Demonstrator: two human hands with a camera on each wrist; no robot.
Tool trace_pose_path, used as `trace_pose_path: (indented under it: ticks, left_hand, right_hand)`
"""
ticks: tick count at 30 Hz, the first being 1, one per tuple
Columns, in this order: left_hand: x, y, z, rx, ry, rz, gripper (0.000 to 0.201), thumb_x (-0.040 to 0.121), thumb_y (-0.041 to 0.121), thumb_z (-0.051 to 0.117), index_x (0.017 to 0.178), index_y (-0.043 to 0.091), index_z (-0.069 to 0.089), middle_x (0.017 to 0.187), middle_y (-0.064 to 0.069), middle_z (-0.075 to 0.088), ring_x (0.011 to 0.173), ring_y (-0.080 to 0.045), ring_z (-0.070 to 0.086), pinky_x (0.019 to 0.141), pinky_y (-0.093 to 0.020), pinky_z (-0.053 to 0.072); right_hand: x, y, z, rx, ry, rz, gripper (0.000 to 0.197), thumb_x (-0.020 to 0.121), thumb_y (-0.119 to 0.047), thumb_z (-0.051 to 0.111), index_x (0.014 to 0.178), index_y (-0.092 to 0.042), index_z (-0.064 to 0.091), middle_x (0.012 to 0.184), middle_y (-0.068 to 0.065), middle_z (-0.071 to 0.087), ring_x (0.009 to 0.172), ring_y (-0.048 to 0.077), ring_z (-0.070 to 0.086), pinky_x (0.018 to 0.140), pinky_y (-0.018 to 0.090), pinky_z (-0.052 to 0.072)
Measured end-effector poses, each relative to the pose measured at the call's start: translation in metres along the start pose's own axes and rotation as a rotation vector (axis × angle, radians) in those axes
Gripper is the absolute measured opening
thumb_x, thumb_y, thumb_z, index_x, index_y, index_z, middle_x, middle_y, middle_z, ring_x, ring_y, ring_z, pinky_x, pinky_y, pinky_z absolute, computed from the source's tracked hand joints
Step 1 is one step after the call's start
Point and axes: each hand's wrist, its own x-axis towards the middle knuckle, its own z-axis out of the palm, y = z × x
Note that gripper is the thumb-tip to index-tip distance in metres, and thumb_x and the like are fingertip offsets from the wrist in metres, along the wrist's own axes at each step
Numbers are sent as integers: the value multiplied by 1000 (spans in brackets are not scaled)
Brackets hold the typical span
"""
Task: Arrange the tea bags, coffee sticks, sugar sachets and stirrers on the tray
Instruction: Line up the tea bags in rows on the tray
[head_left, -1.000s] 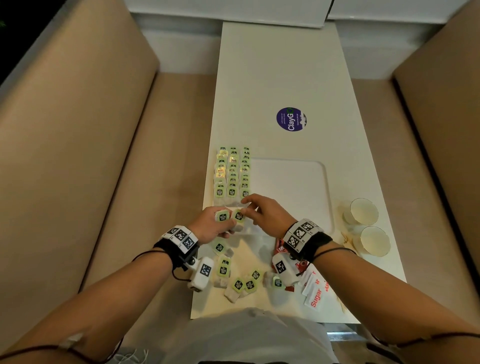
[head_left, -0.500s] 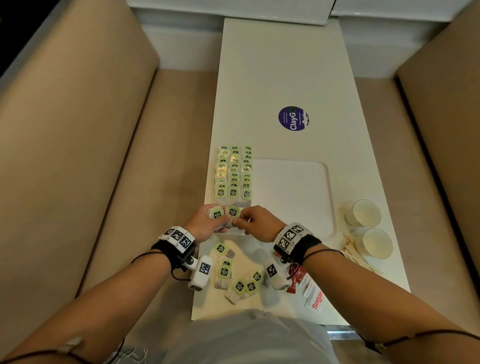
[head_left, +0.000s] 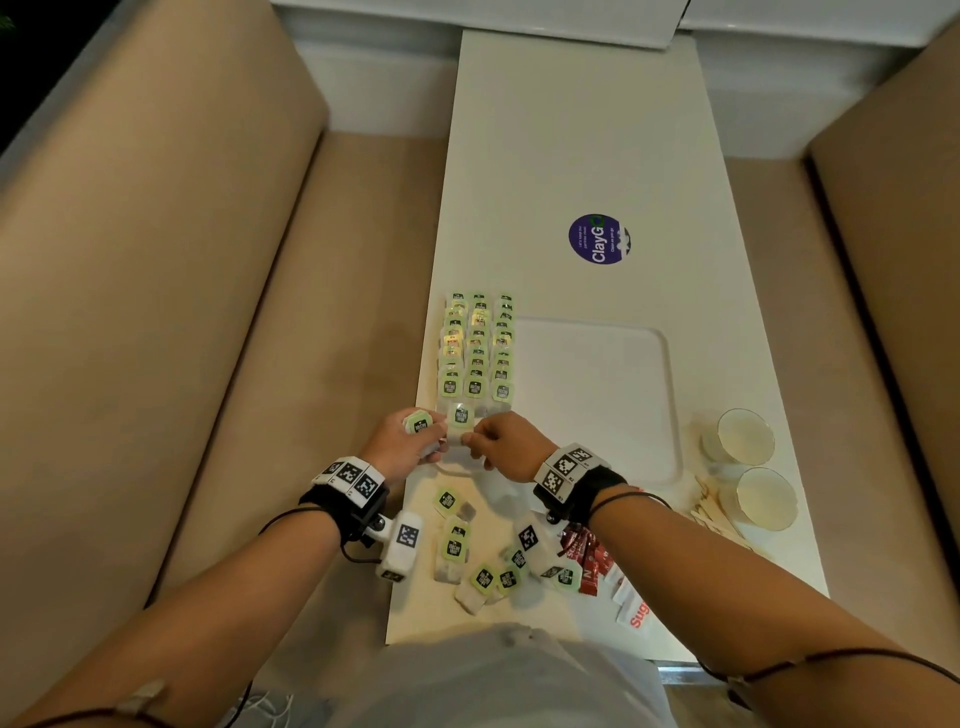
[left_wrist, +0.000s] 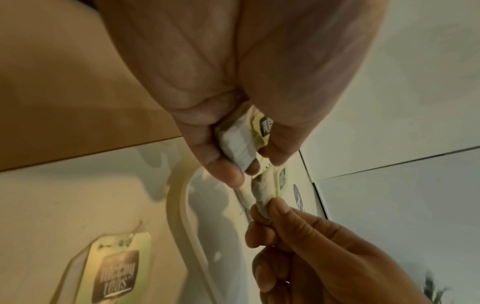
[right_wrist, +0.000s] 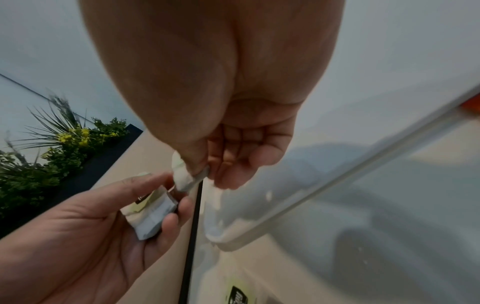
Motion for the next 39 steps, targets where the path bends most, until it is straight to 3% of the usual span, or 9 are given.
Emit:
trace_pose_path:
  ticks: [8, 12, 19, 21, 25, 27, 30, 33, 39]
  left_hand:
    - [9, -9, -17, -124, 87, -50, 21, 89, -4, 68, 107, 3, 61, 86, -19, 66, 75, -28, 65, 71, -35, 57]
    - [11, -11, -23, -109, 65, -64, 33, 88, -18, 51, 110, 5, 58, 102, -19, 67, 84, -28, 68, 79, -35, 59]
    - [13, -11, -26, -121, 10, -70, 47, 84, -27, 42, 115, 5, 56, 110, -20, 65, 93, -29, 67, 74, -29, 62]
    - [13, -11, -26, -125, 4, -73, 47, 84, -28, 42, 114, 7, 56, 110, -19, 66, 94, -29, 67, 74, -29, 61]
    - [15, -12, -26, -126, -11, -78, 49, 85, -28, 46, 115, 11, 56, 114, -18, 67, 102, -29, 67, 88, -38, 57]
    - [16, -12, -26, -125, -23, -73, 49, 86, -27, 48, 119, 10, 56, 116, -17, 68, 104, -28, 67, 89, -38, 58]
    - [15, -8, -26, -119, -59, -56, 48, 88, -24, 51, 121, 11, 54, 116, -14, 68, 106, -27, 67, 82, -32, 61]
    - [15, -4, -24, -80, -82, -40, 47, 88, -20, 56, 119, 16, 54, 119, -12, 67, 109, -27, 66, 78, -30, 61]
    - [12, 2, -17, 4, -106, -12, 42, 87, -14, 64, 117, 14, 57, 112, -14, 68, 100, -27, 68, 71, -29, 61]
  right_hand:
    - [34, -11, 7, -6, 73, 128, 36, 102, -31, 56, 84, -3, 72, 86, 12, 75, 76, 24, 67, 82, 37, 57]
    - [46, -20, 10, -57, 44, 188, 33, 100, -28, 60, 92, 0, 73, 90, 15, 75, 85, 29, 72, 86, 42, 59]
    - [49, -29, 7, -38, 54, 289, 32, 93, -35, 67, 91, -3, 73, 85, 9, 73, 80, 27, 70, 74, 34, 58]
    - [49, -29, 5, -76, 45, 282, 34, 93, -39, 65, 95, -6, 73, 89, 10, 73, 84, 28, 71, 79, 37, 59]
    - [47, -28, 3, -44, 80, 296, 32, 82, -43, 75, 74, -13, 68, 73, 3, 69, 64, 21, 66, 60, 28, 53]
    - [44, -29, 1, -40, 100, 297, 40, 79, -52, 76, 71, -14, 67, 73, 2, 70, 64, 21, 67, 61, 30, 56]
    - [41, -30, 0, -99, 69, 211, 44, 91, -48, 67, 65, -13, 62, 72, 6, 67, 68, 27, 66, 70, 35, 56]
    - [36, -31, 2, -58, 21, 86, 35, 99, -41, 60, 77, -15, 68, 79, 3, 73, 73, 20, 68, 82, 39, 59]
    - [24, -28, 1, -22, -44, -18, 23, 98, -26, 62, 90, -6, 72, 88, 12, 73, 67, 15, 62, 79, 40, 59]
